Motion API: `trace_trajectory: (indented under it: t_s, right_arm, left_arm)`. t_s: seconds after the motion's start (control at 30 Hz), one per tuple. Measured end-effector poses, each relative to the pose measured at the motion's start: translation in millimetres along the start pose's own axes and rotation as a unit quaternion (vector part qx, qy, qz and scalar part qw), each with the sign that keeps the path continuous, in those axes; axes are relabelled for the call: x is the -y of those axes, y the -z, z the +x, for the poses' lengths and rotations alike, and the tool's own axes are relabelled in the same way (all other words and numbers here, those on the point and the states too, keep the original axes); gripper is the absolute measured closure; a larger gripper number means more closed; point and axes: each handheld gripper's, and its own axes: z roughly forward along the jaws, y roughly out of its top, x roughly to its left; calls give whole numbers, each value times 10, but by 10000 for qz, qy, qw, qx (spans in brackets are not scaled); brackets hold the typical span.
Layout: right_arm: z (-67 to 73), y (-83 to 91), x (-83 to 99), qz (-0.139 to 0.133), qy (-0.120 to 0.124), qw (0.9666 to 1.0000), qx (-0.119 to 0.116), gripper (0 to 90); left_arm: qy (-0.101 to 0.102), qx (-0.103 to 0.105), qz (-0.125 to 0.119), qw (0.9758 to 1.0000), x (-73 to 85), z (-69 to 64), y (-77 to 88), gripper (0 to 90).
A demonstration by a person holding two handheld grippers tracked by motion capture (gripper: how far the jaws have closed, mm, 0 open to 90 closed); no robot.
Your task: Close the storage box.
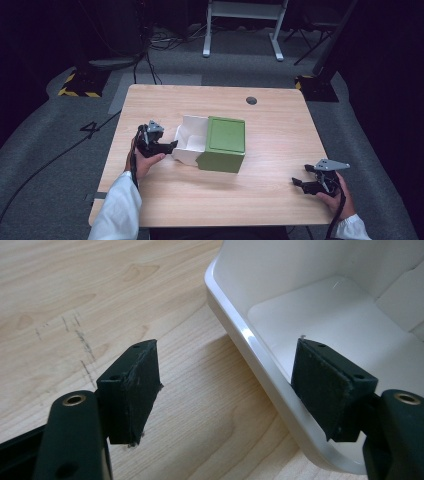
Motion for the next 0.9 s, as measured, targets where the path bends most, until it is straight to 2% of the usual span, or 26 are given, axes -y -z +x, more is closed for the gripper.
trace_trajectory:
  t_s: [0.23,0.33,0.37,0.57,0.73,0.83,0.9]
  right_arm:
    - [1,0,0,-2,0,10000,1,171]
    - [1,0,0,-1,-1,10000,0,171]
    - [1,0,0,-1,-1,10000,-1,171]
    - [0,0,0,0,1,10000,0,171]
    - [1,0,0,-1,2,10000,2,171]
    - [1,0,0,-2,2,10000,1,171]
    - [1,0,0,-1,1,10000,1,171]
  left_arm:
    - [62,228,80,9997,27,-12,-77,348]
    - [-20,609,119,9981,39,-51,-124,518]
    - [-21,646,134,9978,40,-65,-136,567]
    - [119,712,96,9973,39,-93,-178,566]
    - [38,688,115,9976,3,-161,-218,563]
    - [-83,709,154,9973,-36,-232,-264,557]
    - [-61,716,114,9973,-82,-276,-302,557]
